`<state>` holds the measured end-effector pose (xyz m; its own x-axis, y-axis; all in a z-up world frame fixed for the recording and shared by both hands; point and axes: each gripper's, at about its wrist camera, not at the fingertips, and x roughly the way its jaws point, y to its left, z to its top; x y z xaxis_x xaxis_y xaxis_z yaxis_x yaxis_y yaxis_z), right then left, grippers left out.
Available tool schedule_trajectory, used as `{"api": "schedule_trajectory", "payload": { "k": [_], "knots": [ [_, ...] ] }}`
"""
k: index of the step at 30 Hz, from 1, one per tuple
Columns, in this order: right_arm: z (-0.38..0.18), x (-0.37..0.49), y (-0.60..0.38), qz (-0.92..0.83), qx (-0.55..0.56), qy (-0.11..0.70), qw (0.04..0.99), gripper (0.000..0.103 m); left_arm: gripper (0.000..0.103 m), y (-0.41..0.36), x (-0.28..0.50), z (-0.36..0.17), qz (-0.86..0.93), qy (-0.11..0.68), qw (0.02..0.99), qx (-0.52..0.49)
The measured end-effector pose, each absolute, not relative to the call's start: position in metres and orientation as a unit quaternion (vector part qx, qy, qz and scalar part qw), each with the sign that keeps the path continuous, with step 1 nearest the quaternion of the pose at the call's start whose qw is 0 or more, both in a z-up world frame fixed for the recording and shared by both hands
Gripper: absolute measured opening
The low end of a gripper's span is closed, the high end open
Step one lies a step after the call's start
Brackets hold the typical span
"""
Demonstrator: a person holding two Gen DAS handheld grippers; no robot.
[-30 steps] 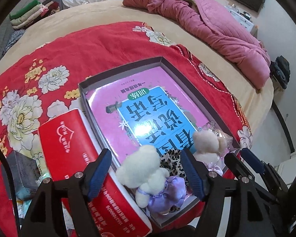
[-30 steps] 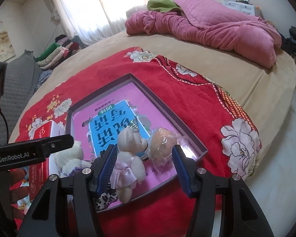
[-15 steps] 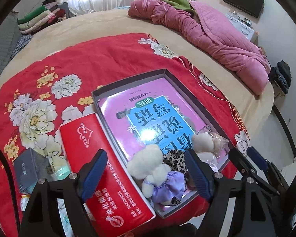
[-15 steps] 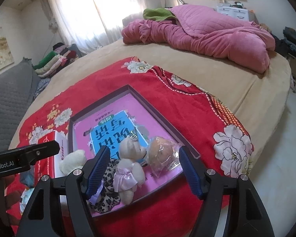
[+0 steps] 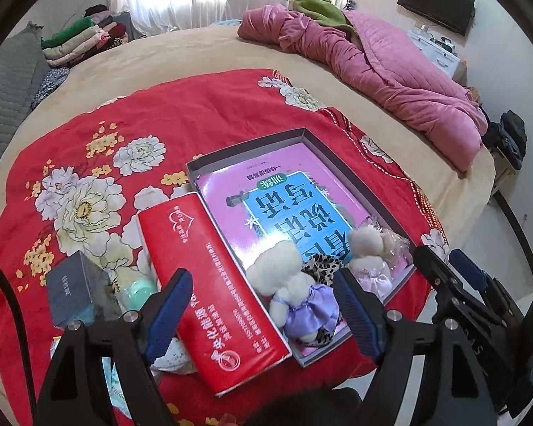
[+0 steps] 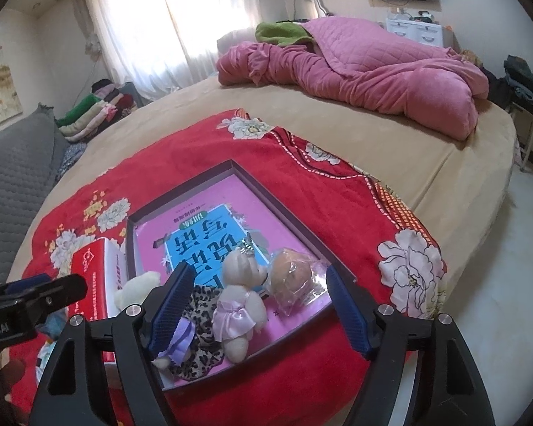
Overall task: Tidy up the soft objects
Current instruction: 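Withdraw both tools from the tray back toward the remaining pile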
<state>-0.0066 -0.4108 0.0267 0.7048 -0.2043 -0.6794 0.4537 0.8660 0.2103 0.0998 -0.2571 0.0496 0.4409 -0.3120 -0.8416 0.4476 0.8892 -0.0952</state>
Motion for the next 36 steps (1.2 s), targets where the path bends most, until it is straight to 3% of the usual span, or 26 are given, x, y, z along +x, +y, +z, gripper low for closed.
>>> {"api": "schedule_trajectory", "payload": {
  "k": [36],
  "knots": [
    [0.090,-0.034,-0.363,-0.210,0.146,0.294,0.921,0.079,0.081,-0.176,0.061,0.075,-0.202,0.450,0.868,0.053]
  ]
}}
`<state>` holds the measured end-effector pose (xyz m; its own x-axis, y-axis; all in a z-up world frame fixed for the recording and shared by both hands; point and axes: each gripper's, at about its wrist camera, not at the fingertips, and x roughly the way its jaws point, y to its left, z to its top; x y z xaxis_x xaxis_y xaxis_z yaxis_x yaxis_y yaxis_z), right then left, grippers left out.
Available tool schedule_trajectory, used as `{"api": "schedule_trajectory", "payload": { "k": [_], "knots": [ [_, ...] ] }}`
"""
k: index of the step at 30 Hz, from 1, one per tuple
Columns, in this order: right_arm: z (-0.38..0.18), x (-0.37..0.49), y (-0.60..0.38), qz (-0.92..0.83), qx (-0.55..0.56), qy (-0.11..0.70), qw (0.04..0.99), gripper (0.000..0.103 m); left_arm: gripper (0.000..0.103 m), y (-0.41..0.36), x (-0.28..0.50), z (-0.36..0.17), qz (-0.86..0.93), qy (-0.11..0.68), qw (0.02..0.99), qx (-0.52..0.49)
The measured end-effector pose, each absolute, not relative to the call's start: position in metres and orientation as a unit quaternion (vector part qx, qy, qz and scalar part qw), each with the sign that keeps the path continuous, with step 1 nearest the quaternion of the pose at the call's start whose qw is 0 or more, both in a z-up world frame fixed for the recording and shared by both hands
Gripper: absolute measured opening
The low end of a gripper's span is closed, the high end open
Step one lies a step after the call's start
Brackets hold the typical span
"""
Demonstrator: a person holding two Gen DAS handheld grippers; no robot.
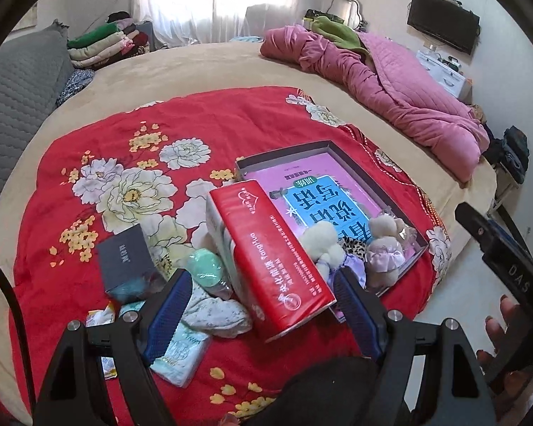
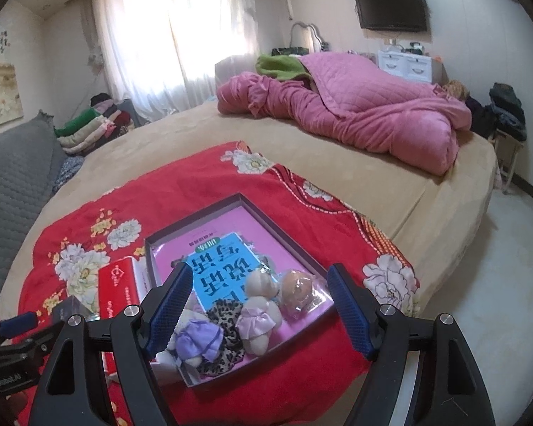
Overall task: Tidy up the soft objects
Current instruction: 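Withdraw both tools from the tray back toward the remaining pile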
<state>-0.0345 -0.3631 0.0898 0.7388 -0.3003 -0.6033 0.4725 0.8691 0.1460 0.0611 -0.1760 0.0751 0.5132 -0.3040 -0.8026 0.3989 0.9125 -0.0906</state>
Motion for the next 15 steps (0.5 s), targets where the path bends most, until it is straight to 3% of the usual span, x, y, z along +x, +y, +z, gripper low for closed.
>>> {"api": "schedule_trajectory", "payload": {
  "k": [15],
  "knots": [
    [0.120,-0.033,-0.319,-0.178,0.112,0.281,0.937,0.079,0.081,-0.134,0.049,0.090,-0.174,0.435,0.882,0.051]
  ]
}}
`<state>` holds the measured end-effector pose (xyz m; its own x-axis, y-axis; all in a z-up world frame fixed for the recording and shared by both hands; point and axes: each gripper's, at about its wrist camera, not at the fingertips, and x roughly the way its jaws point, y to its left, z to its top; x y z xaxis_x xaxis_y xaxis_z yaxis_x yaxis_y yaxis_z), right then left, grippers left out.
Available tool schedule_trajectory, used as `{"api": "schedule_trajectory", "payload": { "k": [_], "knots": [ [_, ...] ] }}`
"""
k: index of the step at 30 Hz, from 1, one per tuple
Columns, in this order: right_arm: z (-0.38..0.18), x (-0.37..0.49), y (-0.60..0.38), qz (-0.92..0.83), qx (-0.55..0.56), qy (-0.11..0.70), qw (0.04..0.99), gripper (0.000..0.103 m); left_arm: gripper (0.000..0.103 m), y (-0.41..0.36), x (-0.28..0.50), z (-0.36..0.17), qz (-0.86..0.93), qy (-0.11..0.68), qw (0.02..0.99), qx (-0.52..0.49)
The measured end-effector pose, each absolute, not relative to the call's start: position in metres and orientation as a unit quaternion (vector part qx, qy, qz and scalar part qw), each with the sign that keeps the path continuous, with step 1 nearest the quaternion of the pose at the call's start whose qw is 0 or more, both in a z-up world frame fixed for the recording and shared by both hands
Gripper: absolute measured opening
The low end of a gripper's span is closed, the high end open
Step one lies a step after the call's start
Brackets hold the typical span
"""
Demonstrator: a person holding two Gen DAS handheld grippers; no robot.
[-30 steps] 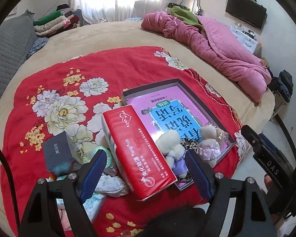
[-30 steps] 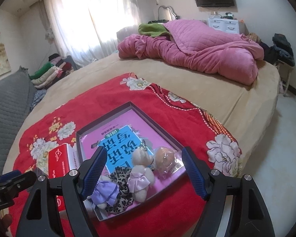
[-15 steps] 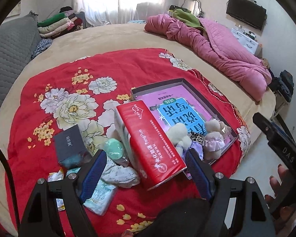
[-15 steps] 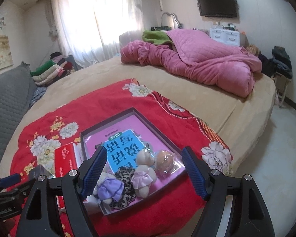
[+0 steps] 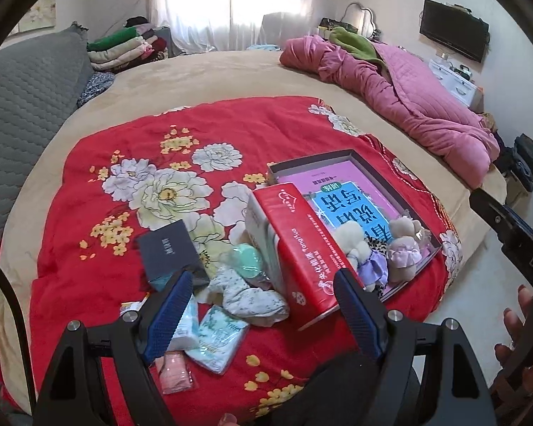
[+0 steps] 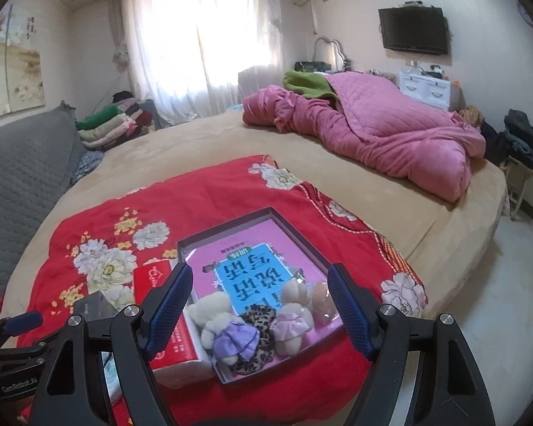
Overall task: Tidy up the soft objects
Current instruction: 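Withdraw both tools from the tray back toward the remaining pile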
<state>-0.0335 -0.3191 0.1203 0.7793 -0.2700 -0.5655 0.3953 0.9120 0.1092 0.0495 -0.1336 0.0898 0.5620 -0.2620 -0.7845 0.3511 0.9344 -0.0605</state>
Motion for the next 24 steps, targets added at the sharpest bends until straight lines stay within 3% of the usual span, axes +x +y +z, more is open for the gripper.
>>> {"api": "schedule_trajectory", "payload": {
  "k": [24],
  "knots": [
    [0.139,-0.032,-0.245,-0.116,0.064,0.277,0.952,0.079,0.081,-0.069,0.034,0.105,-0.144,0.430,0.891,0.021]
  ]
}}
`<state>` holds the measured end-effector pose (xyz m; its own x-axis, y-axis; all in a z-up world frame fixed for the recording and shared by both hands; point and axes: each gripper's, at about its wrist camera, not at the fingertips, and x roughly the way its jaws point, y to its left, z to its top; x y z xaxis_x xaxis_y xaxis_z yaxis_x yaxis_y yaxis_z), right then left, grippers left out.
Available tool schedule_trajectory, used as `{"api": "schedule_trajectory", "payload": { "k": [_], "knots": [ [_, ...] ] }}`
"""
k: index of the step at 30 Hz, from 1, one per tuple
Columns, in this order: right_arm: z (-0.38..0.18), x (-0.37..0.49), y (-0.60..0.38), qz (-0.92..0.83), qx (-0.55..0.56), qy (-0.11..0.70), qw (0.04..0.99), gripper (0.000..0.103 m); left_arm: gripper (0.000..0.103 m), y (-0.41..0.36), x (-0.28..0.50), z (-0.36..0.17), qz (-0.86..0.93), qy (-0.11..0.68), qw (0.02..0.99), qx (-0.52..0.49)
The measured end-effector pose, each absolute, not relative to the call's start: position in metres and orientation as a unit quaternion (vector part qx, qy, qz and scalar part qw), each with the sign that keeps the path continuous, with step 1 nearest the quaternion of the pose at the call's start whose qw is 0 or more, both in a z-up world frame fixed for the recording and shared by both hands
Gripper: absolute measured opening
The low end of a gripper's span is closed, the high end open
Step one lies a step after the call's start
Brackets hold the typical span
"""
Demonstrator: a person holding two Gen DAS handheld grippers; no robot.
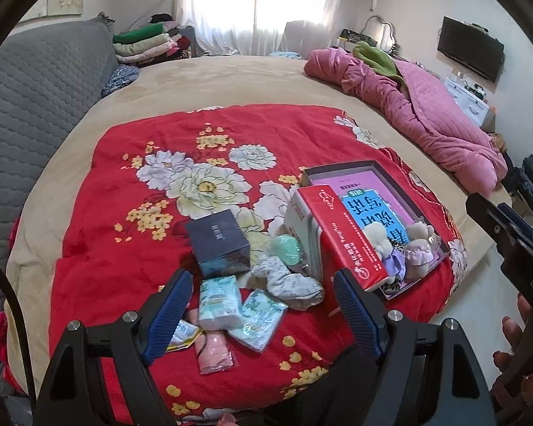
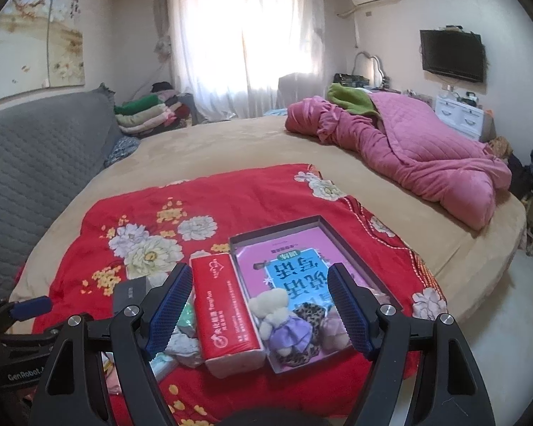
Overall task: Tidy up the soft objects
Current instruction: 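Withdraw both tools from the tray back toward the remaining pile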
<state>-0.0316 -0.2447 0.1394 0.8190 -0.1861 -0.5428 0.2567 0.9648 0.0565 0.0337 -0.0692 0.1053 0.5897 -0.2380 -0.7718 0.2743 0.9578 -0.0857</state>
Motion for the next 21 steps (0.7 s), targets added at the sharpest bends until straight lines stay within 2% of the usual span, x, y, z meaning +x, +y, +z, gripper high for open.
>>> {"api": "schedule_trajectory", "payload": {
  "k": [21],
  "knots": [
    [0.145,-0.033,-0.206,-0.074,0.040,0.277,0.957,0.079,0.081,0.017,0.030,0.102,-0.069,0.443,0.894,-0.008]
  ]
}}
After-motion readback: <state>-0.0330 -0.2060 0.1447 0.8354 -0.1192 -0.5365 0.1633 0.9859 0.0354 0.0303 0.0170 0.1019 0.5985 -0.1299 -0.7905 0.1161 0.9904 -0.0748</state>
